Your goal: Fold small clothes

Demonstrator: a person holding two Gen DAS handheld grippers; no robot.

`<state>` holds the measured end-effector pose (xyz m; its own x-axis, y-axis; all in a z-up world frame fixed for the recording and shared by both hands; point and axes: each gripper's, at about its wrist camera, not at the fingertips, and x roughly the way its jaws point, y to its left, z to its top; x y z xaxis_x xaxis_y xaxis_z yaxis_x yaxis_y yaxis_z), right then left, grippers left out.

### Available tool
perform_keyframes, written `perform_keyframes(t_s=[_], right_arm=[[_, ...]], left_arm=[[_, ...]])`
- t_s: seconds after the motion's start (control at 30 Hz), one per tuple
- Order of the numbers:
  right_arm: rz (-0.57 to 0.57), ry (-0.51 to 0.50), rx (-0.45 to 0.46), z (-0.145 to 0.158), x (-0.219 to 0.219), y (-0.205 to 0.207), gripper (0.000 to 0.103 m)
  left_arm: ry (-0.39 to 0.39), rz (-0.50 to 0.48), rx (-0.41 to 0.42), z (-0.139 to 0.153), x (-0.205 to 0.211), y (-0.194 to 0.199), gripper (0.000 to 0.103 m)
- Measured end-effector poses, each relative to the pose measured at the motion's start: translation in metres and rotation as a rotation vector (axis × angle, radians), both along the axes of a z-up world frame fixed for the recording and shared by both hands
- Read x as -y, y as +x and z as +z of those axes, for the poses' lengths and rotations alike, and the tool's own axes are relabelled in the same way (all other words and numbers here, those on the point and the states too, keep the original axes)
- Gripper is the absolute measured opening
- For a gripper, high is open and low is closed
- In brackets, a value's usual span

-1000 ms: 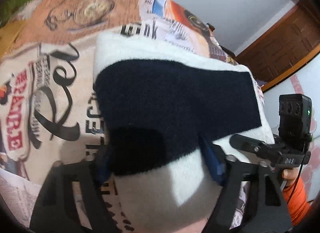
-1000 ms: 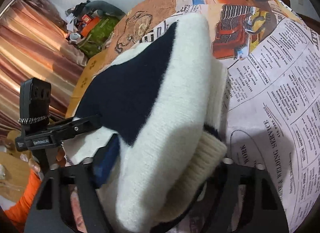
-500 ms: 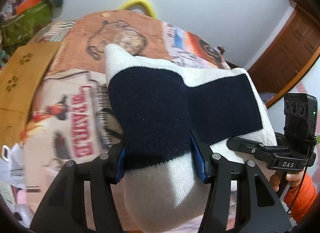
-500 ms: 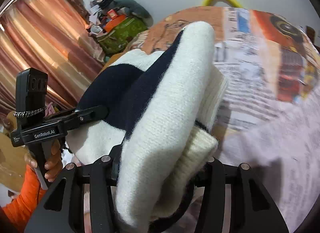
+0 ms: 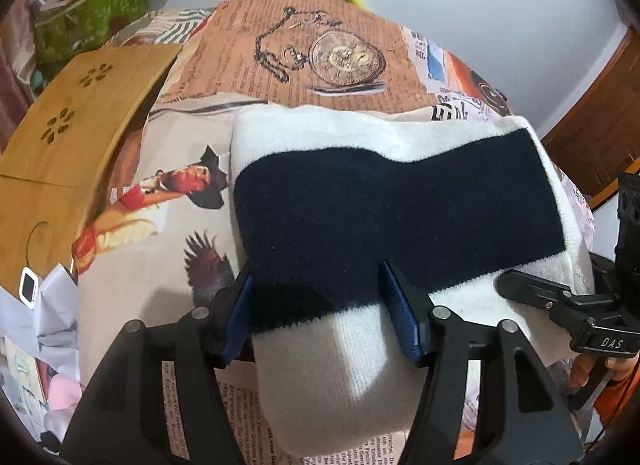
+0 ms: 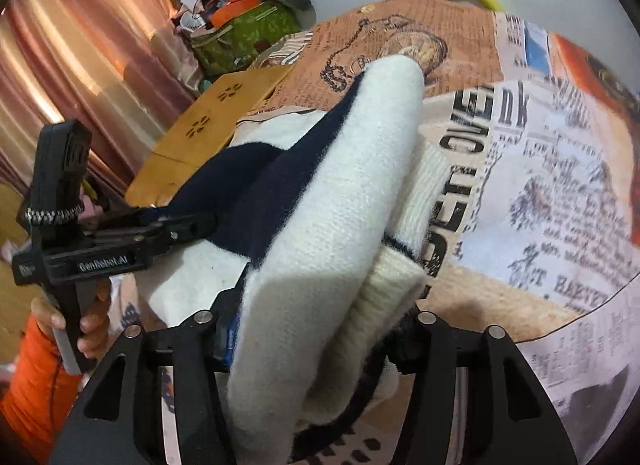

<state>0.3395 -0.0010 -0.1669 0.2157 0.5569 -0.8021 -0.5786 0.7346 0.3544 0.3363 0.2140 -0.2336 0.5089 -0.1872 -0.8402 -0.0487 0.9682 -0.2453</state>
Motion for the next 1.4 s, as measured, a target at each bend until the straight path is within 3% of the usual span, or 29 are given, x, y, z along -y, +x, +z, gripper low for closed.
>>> perform_keyframes(t_s=[0.23,0.37,0.5,0.6,0.7,0.77,0.97,1.07,1.23,1.4], right_arm=[[0.001,-0.038,0.123,0.031,0.015,-0.014,0.058],[0.0,0.017,0.197,0.058,0.027,-0.026,0.058],[0.035,0.034,0.284,0.079,0.018,-0.038,0.058],[0.071,0.016,0.286,0.072,0.008,-0.042,0.058],[0.093,-0.044,0.268,0.05,0.002,-0.046,0.058],[0.087,-0.075,0.215,0.031,0.003,-0.041,0.058],[0.042,-0.091,0.175,0.016,0.023,-0.039,0.056],[0.024,-0.072,0.159,0.027,0.033,-0.041,0.056],[-0.021,0.003,0.241,0.072,0.054,-0.059,0.056],[-0.035,0.077,0.377,0.128,0.069,-0.093,0.057]], left_arm=[[0.173,-0.004,0.064,0.029,0.014,-0.014,0.064],[0.194,0.002,0.111,0.048,0.017,-0.032,0.064],[0.179,-0.019,0.091,0.042,0.024,-0.043,0.064],[0.19,-0.018,0.047,0.023,0.029,-0.046,0.064],[0.153,0.007,0.03,0.009,0.028,-0.05,0.065],[0.138,0.019,0.028,0.003,0.028,-0.054,0.069],[0.169,0.028,0.04,0.003,0.032,-0.065,0.073],[0.188,0.048,0.064,0.021,0.033,-0.071,0.073],[0.211,0.091,0.169,0.071,0.034,-0.096,0.073],[0.201,0.134,0.356,0.148,0.043,-0.142,0.073]])
